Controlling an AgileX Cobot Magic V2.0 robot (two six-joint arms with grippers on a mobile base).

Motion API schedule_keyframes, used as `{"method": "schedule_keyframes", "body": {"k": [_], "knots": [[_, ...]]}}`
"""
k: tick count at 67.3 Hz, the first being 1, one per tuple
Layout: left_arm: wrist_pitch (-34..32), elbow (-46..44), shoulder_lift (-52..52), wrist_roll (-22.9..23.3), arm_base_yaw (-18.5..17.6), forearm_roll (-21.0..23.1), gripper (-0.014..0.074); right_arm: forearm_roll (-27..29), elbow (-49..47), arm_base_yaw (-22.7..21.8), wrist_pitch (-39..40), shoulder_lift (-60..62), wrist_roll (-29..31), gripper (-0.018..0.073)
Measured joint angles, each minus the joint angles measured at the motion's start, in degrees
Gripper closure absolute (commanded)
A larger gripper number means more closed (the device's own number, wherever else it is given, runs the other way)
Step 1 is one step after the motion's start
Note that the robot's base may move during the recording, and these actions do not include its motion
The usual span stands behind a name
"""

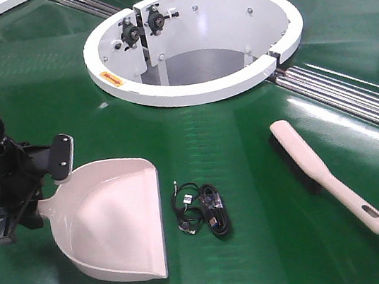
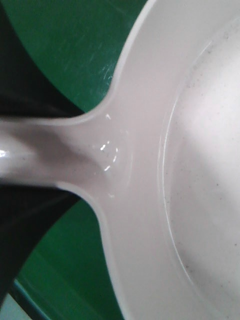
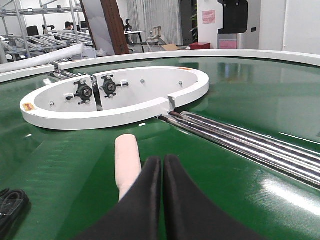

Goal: Clean and inspect green conveyor with broom and dustpan

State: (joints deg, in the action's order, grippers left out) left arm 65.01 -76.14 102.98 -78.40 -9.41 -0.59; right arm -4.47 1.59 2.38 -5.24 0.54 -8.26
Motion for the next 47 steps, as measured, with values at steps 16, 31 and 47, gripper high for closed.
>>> {"method": "schedule_keyframes", "body": {"k": [16, 31, 47], "knots": [[0.0, 0.0, 0.0, 0.0, 0.0, 0.0, 0.0604, 0.0, 0.0, 0.0, 0.0, 0.0, 0.0, 0.0569], [0.0, 0.0, 0.0, 0.0, 0.0, 0.0, 0.0604, 0.0, 0.0, 0.0, 0.0, 0.0, 0.0, 0.0569], [0.0, 0.0, 0.0, 0.0, 0.0, 0.0, 0.0604, 0.0, 0.0, 0.0, 7.5, 0.0, -0.2, 0.0569]]}}
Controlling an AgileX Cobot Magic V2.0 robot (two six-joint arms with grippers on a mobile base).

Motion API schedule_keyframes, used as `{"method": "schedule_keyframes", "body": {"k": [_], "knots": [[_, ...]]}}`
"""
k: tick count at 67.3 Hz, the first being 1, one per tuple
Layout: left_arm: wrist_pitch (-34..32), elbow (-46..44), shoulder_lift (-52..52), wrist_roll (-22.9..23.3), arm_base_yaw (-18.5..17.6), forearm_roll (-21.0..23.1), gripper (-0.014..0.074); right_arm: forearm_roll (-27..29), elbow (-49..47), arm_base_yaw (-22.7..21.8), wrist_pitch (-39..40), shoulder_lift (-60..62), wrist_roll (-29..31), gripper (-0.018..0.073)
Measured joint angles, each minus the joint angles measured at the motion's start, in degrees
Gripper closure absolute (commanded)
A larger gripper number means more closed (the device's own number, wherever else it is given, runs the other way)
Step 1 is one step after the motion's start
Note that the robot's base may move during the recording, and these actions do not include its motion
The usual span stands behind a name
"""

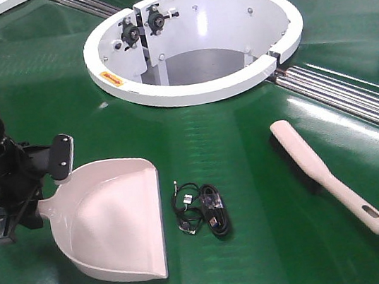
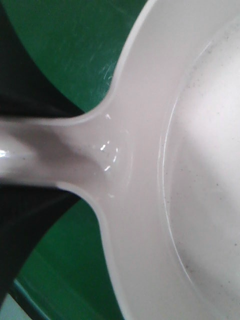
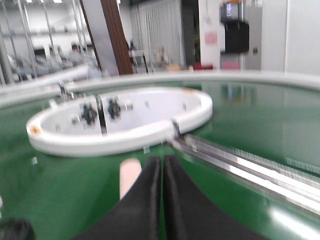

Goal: Clean and inspect green conveyor with broom and dustpan

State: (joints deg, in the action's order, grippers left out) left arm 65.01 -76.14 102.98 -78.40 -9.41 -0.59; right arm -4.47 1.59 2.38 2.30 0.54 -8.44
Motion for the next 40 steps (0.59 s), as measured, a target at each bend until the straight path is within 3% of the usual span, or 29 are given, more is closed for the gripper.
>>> {"method": "schedule_keyframes", "body": {"k": [5, 12, 33, 40], "knots": [[0.0, 0.0, 0.0, 0.0, 0.0, 0.0, 0.0604, 0.0, -0.1, 0.0, 2.7, 0.0, -0.1, 0.0569], [0.0, 0.0, 0.0, 0.0, 0.0, 0.0, 0.0604, 0.1, -3.4, 0.0, 0.1, -1.2, -0.5, 0.0569], [0.0, 0.0, 0.0, 0.0, 0.0, 0.0, 0.0604, 0.7, -24.5, 0.0, -25.3, -21.1, -0.7, 0.0569], [0.0, 0.0, 0.0, 0.0, 0.0, 0.0, 0.0604, 0.7, -26.7, 0.0, -28.3, -26.9, -0.7, 0.0569]]}}
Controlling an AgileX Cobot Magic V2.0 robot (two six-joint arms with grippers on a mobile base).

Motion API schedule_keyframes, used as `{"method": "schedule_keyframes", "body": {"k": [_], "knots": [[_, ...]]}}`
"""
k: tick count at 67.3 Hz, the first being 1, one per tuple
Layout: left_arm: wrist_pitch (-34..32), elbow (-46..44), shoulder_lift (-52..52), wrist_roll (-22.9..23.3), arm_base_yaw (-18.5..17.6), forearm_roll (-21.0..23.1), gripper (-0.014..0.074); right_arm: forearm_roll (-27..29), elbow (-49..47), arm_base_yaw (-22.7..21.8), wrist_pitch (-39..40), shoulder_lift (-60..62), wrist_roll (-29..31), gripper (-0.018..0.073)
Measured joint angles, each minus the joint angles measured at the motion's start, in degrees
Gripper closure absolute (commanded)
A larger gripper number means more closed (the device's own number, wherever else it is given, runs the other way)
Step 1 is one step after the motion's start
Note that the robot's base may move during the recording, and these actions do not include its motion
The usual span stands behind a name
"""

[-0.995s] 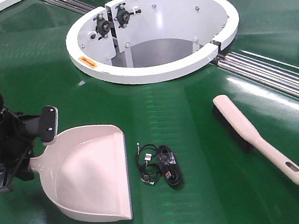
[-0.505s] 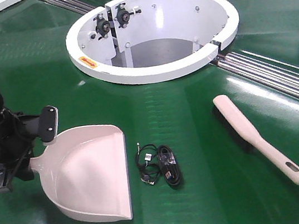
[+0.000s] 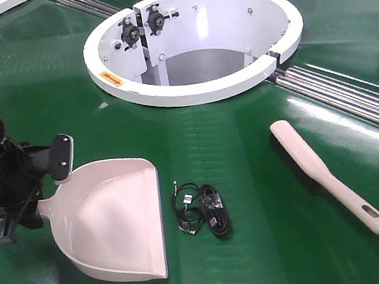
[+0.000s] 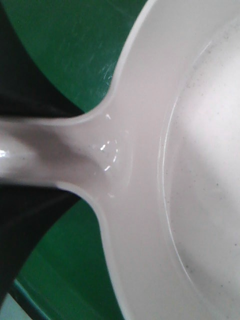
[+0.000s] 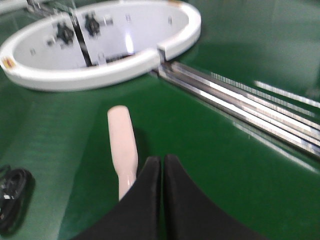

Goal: Clean and inspect green conveyor with broom and dustpan

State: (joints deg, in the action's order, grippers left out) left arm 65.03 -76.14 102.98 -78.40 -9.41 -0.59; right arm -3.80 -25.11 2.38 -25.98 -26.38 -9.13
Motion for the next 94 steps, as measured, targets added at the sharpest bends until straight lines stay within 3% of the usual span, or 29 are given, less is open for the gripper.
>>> {"method": "schedule_keyframes", "body": {"k": [19, 24, 42, 50, 73, 94], "knots": [[0.0, 0.0, 0.0, 0.0, 0.0, 0.0, 0.0604, -0.4, -1.5, 0.0, -1.2, -10.2, 1.2, 0.0504], [0.0, 0.0, 0.0, 0.0, 0.0, 0.0, 0.0604, -0.5, -3.5, 0.0, -2.4, -13.1, 3.6, 0.0433], [0.0, 0.0, 0.0, 0.0, 0.0, 0.0, 0.0604, 0.0, -13.1, 2.5, -10.0, -25.7, 10.7, 0.0041], [0.1, 0.0, 0.0, 0.0, 0.0, 0.0, 0.0604, 0.0, -17.0, 5.2, -13.1, -31.8, 12.0, -0.0058], [0.1, 0.0, 0.0, 0.0, 0.0, 0.0, 0.0604, 0.4, -29.6, 6.0, -23.2, -48.8, 9.1, -0.0012], [0.1, 0.0, 0.0, 0.0, 0.0, 0.0, 0.0604, 3.4, -37.7, 6.1, -27.5, -60.4, 14.9, -0.0008]]}}
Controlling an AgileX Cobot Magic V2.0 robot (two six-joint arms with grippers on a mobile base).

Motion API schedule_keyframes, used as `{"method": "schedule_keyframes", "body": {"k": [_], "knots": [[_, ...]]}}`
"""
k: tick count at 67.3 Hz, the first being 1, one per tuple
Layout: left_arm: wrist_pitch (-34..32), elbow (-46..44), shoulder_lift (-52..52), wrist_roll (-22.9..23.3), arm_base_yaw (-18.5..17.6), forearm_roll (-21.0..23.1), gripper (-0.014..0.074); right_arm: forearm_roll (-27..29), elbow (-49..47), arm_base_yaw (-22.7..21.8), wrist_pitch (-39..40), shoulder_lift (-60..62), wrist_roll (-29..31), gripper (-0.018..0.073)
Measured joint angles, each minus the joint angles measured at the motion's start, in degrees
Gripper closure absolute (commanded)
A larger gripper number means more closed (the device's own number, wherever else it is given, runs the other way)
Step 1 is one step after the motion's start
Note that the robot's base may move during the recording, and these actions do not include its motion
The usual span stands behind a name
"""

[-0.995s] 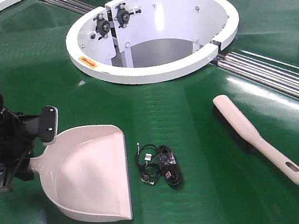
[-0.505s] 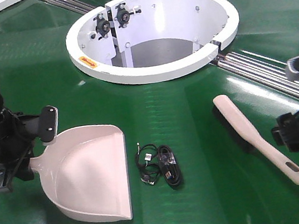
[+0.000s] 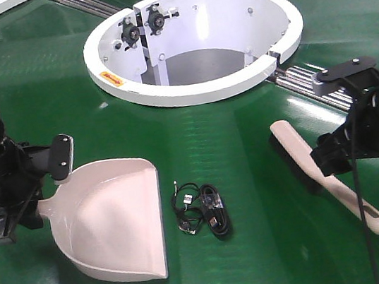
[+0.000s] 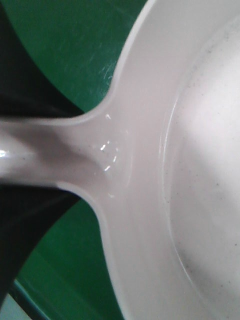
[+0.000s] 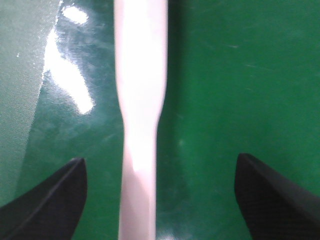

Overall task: Clean and inspect green conveyor with broom and dustpan
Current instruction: 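Reach the right gripper to the pink brush and grasp its handle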

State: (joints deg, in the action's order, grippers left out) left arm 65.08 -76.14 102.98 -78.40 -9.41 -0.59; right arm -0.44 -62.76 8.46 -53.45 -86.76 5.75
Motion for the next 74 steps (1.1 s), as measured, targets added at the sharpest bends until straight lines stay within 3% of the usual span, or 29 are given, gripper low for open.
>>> {"method": "schedule_keyframes", "body": {"k": [18, 46, 60, 74], "knots": [[0.0, 0.0, 0.0, 0.0, 0.0, 0.0, 0.0604, 1.0, -1.8, 3.3, -1.2, -6.2, 0.9, -0.0008], [0.0, 0.0, 0.0, 0.0, 0.0, 0.0, 0.0604, -0.1, -2.0, 3.5, -1.1, -13.0, -1.3, 0.0031], [0.0, 0.0, 0.0, 0.0, 0.0, 0.0, 0.0604, -0.5, -2.0, 3.5, -0.5, -15.6, -1.4, 0.0228], [0.0, 0.0, 0.0, 0.0, 0.0, 0.0, 0.0604, -0.9, -2.3, 3.5, 0.0, -16.3, -1.7, 0.0554]]}}
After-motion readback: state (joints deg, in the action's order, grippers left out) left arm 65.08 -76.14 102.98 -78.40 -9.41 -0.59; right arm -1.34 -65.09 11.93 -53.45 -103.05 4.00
